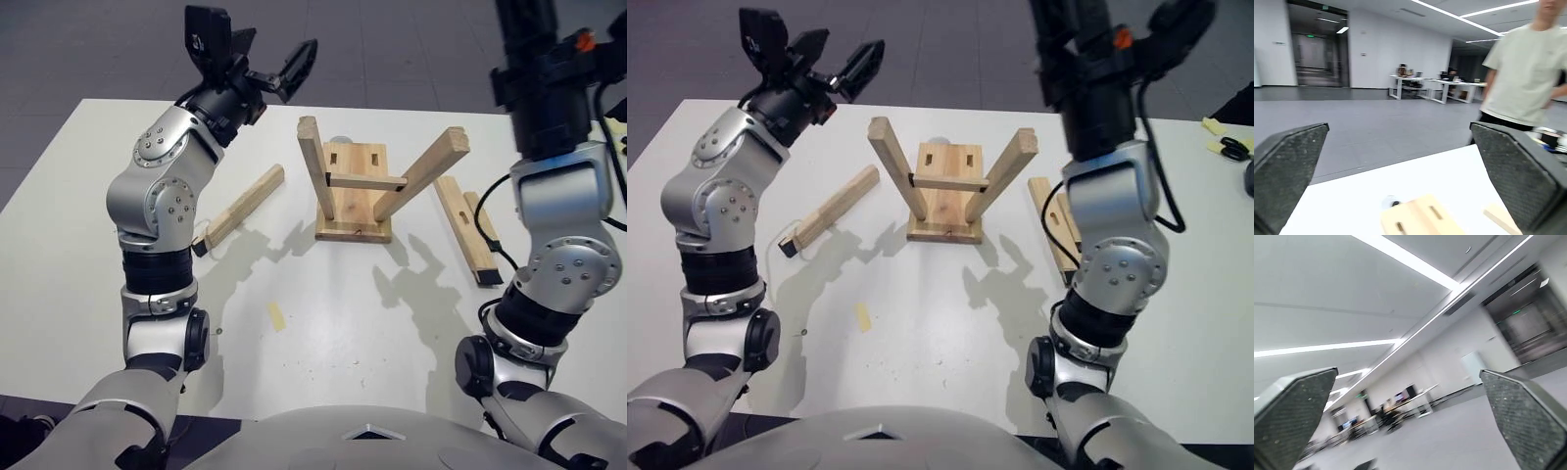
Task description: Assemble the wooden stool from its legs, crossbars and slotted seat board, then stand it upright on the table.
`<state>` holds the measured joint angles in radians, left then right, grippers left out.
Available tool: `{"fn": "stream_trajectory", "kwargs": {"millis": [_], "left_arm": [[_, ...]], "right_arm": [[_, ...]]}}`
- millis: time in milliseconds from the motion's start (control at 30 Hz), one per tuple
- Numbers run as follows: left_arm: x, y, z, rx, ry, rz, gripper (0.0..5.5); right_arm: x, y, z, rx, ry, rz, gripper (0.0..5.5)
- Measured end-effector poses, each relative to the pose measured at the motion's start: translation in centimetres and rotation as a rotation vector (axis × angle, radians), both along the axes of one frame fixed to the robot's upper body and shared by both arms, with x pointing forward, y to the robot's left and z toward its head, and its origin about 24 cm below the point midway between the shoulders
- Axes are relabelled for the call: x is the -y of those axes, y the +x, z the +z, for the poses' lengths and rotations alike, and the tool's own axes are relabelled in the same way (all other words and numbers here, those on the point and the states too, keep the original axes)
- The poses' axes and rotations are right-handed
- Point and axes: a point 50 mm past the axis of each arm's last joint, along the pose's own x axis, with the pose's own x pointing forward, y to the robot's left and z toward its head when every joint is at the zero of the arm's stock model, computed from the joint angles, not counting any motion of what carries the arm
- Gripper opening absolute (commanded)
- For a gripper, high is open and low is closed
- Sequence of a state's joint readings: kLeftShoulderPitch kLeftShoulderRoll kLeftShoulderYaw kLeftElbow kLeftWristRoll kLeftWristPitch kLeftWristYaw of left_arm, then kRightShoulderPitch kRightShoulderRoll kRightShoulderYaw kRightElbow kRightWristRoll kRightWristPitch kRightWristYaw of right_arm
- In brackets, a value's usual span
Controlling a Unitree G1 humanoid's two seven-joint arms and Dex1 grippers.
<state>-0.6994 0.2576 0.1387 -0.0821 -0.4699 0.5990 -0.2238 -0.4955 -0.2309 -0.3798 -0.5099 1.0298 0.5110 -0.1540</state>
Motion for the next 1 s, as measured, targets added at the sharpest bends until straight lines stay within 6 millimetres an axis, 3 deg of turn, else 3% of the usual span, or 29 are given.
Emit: {"fn": "stream_trajectory", "kwargs": {"millis": [100,167,233,300,433,500,533,833,1000], "left_arm": [[-1.3,0.1,0.4,0.028,-0.014,0.084,5.36],[-2.1,0.2,0.7,0.045,-0.003,0.132,5.36],[-3.1,0.3,0.8,0.062,0.013,0.185,5.36],[-3.8,0.5,0.9,0.073,0.028,0.234,5.36],[-5.2,1.0,0.3,0.045,0.041,0.294,5.36],[-5.9,1.2,0.3,0.043,0.035,0.319,5.36],[-6.8,1.1,0.7,0.054,0.038,0.343,5.36],[-9.8,0.2,2.7,0.119,0.032,0.382,5.36],[-8.5,-2.8,2.2,0.041,-0.194,-0.083,5.36]], "right_arm": [[3.9,0.2,-4.2,-0.218,-0.103,-0.256,5.40],[4.8,-0.2,-7.4,-0.356,-0.187,-0.304,5.40],[3.6,-0.5,-10.1,-0.454,-0.287,-0.228,5.40],[0.6,-0.9,-11.7,-0.476,-0.366,-0.039,5.40],[-6.2,-4.3,-11.3,-0.318,-0.495,0.514,5.40],[-7.8,-7.0,-11.2,-0.251,-0.539,0.791,5.40],[-7.5,-7.5,-11.3,-0.249,-0.566,0.831,5.40],[-5.3,-5.2,-12.7,-0.329,-0.656,0.642,5.40],[-5.0,-4.3,-13.2,-0.346,-0.640,0.551,5.40]]}}
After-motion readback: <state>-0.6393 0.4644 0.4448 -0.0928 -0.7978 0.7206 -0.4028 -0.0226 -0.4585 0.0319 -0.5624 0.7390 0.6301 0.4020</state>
